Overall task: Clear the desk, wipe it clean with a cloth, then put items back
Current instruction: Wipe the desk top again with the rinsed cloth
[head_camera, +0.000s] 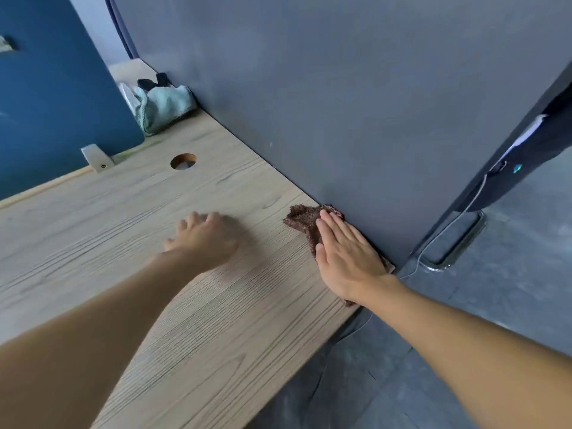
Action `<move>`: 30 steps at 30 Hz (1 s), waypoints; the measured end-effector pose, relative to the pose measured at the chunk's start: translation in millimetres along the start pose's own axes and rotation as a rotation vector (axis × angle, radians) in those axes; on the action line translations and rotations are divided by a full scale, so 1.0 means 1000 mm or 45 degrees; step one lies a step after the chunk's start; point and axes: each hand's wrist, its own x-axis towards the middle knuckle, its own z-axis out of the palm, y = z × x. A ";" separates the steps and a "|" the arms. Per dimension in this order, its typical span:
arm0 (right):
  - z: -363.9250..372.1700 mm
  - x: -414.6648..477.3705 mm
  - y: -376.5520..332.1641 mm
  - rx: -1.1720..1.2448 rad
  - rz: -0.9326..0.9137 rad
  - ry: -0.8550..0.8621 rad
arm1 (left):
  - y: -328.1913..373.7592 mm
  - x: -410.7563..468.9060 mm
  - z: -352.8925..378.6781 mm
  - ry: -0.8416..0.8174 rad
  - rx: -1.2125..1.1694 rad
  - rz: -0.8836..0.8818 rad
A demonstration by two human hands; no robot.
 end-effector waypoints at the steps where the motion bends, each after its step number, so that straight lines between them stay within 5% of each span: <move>1: 0.000 0.010 0.001 0.000 -0.047 -0.005 | -0.007 0.009 -0.004 -0.034 0.042 -0.001; 7: -0.002 0.083 -0.020 -0.004 -0.243 -0.037 | -0.042 0.046 -0.038 -0.068 0.011 0.006; 30: 0.017 0.377 -0.163 -0.044 -0.183 -0.052 | -0.096 0.142 -0.080 -0.141 0.162 -0.231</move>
